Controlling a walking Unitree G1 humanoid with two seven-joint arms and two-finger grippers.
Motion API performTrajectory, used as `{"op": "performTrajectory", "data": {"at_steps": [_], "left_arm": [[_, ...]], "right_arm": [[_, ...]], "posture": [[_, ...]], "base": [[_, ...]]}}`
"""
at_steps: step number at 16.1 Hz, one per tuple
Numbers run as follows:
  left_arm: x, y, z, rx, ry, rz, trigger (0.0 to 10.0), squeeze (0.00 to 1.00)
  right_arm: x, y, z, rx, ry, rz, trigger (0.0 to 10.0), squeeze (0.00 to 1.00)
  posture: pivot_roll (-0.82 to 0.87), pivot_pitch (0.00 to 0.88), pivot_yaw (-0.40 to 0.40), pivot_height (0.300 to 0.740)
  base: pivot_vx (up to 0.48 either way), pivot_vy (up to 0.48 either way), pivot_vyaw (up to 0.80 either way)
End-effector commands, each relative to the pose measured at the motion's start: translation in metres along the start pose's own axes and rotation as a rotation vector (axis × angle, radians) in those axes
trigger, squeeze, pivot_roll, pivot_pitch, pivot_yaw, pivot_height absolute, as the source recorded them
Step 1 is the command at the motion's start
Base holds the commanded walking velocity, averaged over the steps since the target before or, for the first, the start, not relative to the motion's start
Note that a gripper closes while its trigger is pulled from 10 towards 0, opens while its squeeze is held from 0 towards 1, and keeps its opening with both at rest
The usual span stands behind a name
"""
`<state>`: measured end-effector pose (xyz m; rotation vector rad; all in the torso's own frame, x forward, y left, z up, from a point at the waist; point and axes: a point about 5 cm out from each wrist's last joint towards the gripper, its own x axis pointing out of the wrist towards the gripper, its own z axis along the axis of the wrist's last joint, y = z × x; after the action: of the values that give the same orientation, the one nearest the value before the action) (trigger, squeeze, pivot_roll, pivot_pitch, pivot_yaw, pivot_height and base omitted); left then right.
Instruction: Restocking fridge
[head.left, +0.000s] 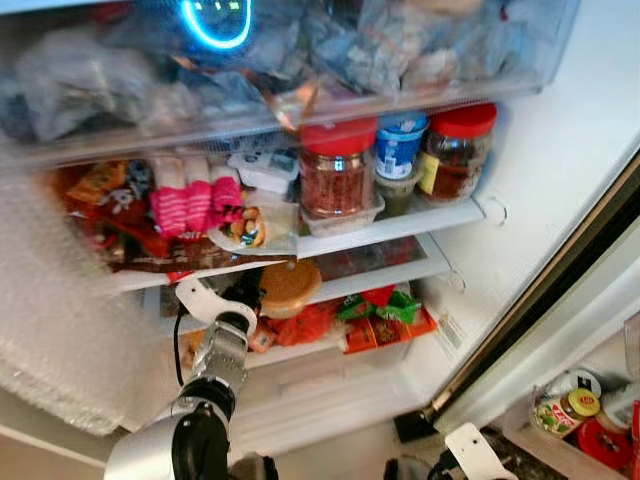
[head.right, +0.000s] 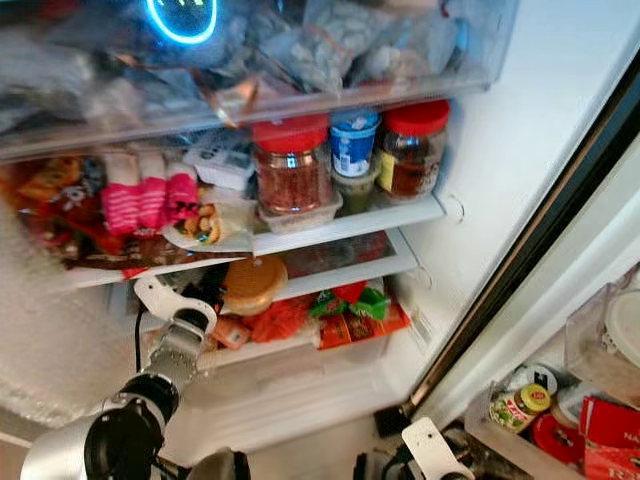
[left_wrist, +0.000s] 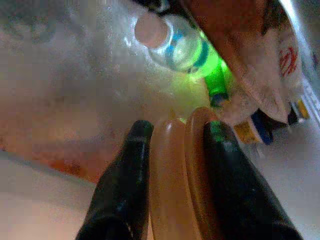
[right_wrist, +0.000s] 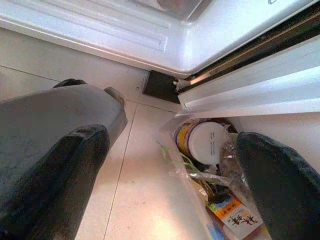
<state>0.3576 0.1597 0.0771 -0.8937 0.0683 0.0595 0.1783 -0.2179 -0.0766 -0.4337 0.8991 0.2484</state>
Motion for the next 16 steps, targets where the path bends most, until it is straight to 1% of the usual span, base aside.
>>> {"op": "performTrajectory", "data": {"at_steps": [1,3,5,6,7,9,11,12,13,15,16], "left_arm": [[0.001,0.001,0.005,0.003,-0.023,0.033,10.0,0.0],[0.004,0.002,0.022,-0.007,-0.116,0.074,10.0,0.0],[0.005,0.002,0.026,-0.004,-0.141,0.079,10.0,0.0],[0.006,0.001,0.029,0.0,-0.157,0.075,10.0,0.55],[0.005,0.001,0.029,0.002,-0.159,0.074,10.0,0.85],[0.003,0.006,0.028,-0.001,-0.161,0.083,10.0,1.0],[0.002,0.008,0.027,-0.009,-0.162,0.079,10.0,1.0],[0.001,0.007,0.025,-0.028,-0.154,0.068,10.0,0.4],[0.0,0.008,0.022,-0.038,-0.145,0.055,10.0,0.0],[-0.005,0.012,0.014,-0.079,-0.126,0.034,10.0,0.0],[-0.008,0.017,0.008,-0.136,-0.105,0.024,10.0,0.0]], "right_arm": [[-0.016,0.021,-0.054,0.003,0.194,0.077,10.0,0.0],[-0.017,0.021,-0.056,0.0,0.189,0.08,10.0,0.0],[-0.017,0.021,-0.056,0.0,0.183,0.08,10.0,0.0],[-0.017,0.021,-0.055,0.001,0.177,0.079,10.0,0.0],[-0.016,0.021,-0.054,0.001,0.175,0.078,10.0,0.0],[-0.015,0.022,-0.051,0.004,0.168,0.077,10.0,0.0],[-0.014,0.022,-0.049,0.008,0.163,0.076,10.0,0.0],[-0.013,0.023,-0.047,0.011,0.16,0.075,10.0,0.0],[-0.013,0.023,-0.047,0.013,0.16,0.076,10.0,0.0],[-0.012,0.024,-0.046,0.017,0.158,0.077,10.0,0.0],[-0.011,0.025,-0.044,0.016,0.156,0.079,10.0,0.0]], "posture": [[-0.24,0.2,-0.015,0.652],[-0.24,0.208,-0.024,0.652],[-0.24,0.213,-0.025,0.652],[-0.24,0.212,-0.025,0.652],[-0.23,0.211,-0.023,0.652],[-0.23,0.203,-0.014,0.652],[-0.23,0.197,-0.006,0.652],[-0.22,0.191,-0.001,0.652],[-0.21,0.187,0.006,0.652],[-0.21,0.181,0.013,0.652],[-0.2,0.182,0.016,0.652]], "base": [[0.0,0.0,0.0],[0.0,0.0,0.0],[0.0,0.0,0.0],[0.0,0.0,0.0],[0.0,0.0,0.0],[0.0,0.0,0.0],[0.0,0.0,0.0],[0.0,0.0,0.0],[0.0,0.0,0.0],[0.0,0.0,0.0],[0.0,0.0,0.0]]}}
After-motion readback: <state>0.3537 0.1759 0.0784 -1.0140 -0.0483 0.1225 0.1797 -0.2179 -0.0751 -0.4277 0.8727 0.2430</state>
